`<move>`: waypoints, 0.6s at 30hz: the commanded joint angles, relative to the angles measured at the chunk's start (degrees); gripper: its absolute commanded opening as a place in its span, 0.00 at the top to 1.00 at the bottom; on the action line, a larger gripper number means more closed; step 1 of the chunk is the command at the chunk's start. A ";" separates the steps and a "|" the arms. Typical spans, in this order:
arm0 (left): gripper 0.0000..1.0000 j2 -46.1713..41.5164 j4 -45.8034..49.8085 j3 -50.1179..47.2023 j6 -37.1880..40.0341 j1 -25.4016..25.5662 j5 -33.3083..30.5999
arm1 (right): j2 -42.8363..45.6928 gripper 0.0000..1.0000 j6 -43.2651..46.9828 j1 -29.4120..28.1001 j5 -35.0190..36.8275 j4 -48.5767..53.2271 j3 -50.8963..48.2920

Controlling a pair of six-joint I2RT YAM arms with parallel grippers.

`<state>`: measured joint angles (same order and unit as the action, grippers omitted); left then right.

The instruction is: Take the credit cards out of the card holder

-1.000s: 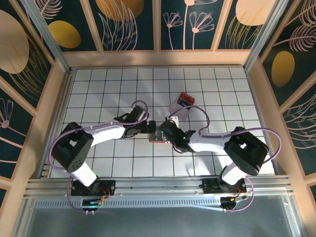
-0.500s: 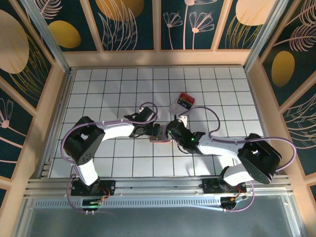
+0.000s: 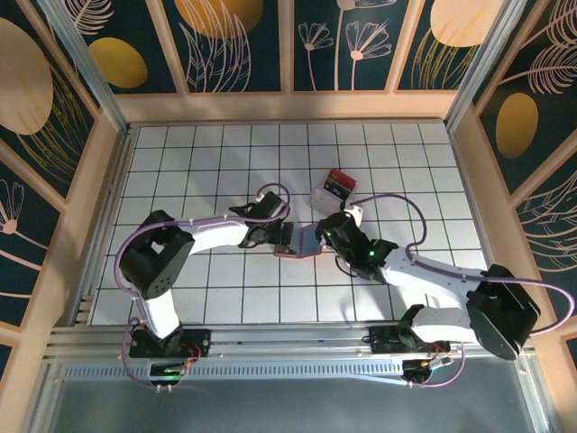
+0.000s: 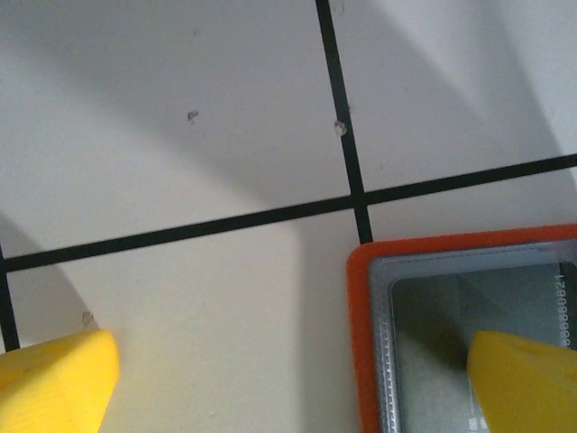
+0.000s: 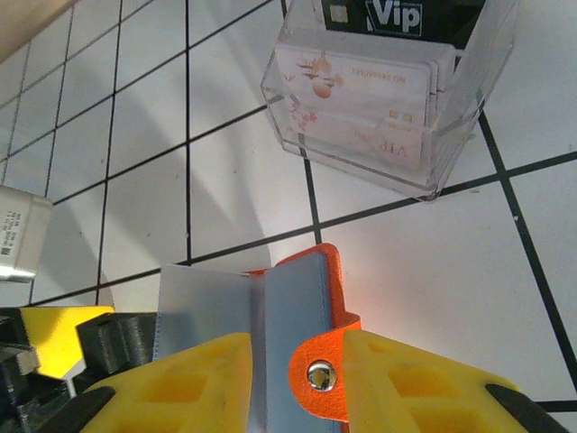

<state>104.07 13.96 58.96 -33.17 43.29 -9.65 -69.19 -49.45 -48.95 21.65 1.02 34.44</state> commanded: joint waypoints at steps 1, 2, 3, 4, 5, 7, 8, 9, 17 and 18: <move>0.01 1.67 3.17 3.43 0.69 1.81 -1.41 | 3.13 0.71 0.49 0.75 2.01 -1.26 -1.43; 0.01 2.07 3.35 4.22 0.81 2.30 -1.51 | 3.75 0.72 0.78 0.95 1.46 -1.85 -1.75; 0.01 2.67 3.52 4.93 0.87 2.79 -1.51 | 4.26 0.73 0.93 1.29 0.88 -2.34 -2.12; 0.01 3.24 3.66 5.51 0.91 3.08 -1.49 | 4.56 0.75 1.10 1.59 0.09 -2.92 -2.41; 0.01 3.86 3.92 6.15 0.87 3.44 -1.43 | 4.84 0.76 1.31 1.99 -1.08 -3.66 -2.84; 0.01 4.56 4.14 7.15 1.00 3.99 -1.33 | 4.89 0.80 1.48 2.43 -3.92 -5.15 -3.60; 0.01 4.81 4.24 7.62 1.00 4.16 -1.27 | 4.79 0.82 1.49 2.63 -5.49 -6.04 -4.03; 0.01 4.98 4.25 7.96 1.07 4.29 -1.21 | 4.47 0.83 1.54 2.78 -7.01 -6.76 -4.35; 0.01 6.92 2.84 7.68 0.77 4.41 -0.20 | -0.90 0.91 0.35 3.47 -16.08 -9.79 -3.61; 0.01 7.37 2.67 7.58 0.74 4.39 0.04 | -1.62 0.93 0.02 3.79 -17.06 -10.12 -3.50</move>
<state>109.47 15.66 65.82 -32.99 47.68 -10.04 -68.95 -48.56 -46.04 8.80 -6.57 30.68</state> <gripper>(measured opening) 0.988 0.077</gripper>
